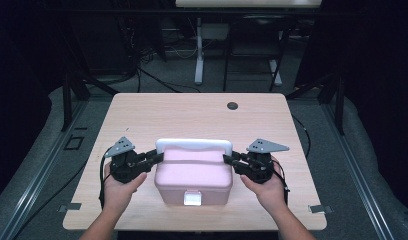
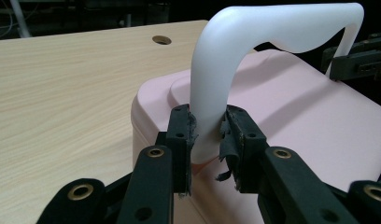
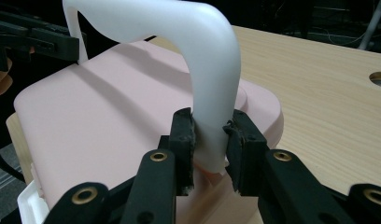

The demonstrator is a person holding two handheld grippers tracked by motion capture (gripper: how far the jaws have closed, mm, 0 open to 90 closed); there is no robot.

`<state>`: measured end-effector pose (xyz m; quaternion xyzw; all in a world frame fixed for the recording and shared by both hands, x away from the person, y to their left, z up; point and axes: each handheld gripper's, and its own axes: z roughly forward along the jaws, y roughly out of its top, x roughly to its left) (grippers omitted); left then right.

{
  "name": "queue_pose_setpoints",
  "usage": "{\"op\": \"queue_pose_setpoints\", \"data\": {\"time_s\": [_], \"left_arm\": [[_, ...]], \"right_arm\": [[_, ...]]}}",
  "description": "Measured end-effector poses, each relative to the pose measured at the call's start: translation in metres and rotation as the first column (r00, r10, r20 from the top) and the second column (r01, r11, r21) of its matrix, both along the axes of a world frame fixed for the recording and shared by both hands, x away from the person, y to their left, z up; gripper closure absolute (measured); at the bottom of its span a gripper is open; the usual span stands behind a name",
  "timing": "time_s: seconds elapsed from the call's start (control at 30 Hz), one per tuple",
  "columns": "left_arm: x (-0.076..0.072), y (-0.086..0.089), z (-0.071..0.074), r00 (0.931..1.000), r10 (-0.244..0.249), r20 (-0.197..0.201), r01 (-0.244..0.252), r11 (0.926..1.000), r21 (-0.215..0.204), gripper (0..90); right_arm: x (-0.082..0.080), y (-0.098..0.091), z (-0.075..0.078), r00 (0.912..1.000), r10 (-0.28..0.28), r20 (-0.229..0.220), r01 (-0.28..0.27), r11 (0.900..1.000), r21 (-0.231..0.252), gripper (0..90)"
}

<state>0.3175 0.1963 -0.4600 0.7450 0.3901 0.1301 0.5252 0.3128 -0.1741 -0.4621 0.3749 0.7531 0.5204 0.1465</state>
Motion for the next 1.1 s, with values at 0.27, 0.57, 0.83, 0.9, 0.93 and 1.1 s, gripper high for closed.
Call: {"op": "queue_pose_setpoints", "data": {"time_s": [0.27,0.57,0.83,0.9,0.93,1.1], "left_arm": [[0.0,0.0,0.004,1.0,0.005,0.004,-0.005,0.9999,-0.012,72.9],[0.003,0.0,0.013,1.0,0.008,0.0,-0.008,0.9998,-0.021,73.0],[0.005,0.002,0.02,0.9999,0.01,0.004,-0.01,0.9994,-0.034,72.8],[0.006,0.002,0.019,0.9999,0.012,0.008,-0.011,0.9991,-0.041,72.5],[0.007,0.002,0.019,0.9999,0.01,0.007,-0.01,0.999,-0.044,72.2],[0.003,0.006,0.023,0.9999,0.011,0.012,-0.01,0.9985,-0.054,68.8]], "right_arm": [[0.001,-0.002,0.001,1.0,-0.006,0.003,0.006,0.9997,0.025,73.5],[0.004,-0.002,0.01,0.9999,-0.013,0.002,0.012,0.9988,0.047,73.6],[0.01,-0.003,0.019,0.9998,-0.018,-0.003,0.018,0.9974,0.07,73.7],[0.011,-0.003,0.019,0.9998,-0.016,-0.01,0.017,0.9968,0.078,73.7],[0.012,-0.003,0.02,0.9997,-0.017,-0.016,0.018,0.9969,0.077,73.7],[0.013,-0.002,0.023,0.9998,-0.012,-0.018,0.013,0.9975,0.069,73.8]]}}
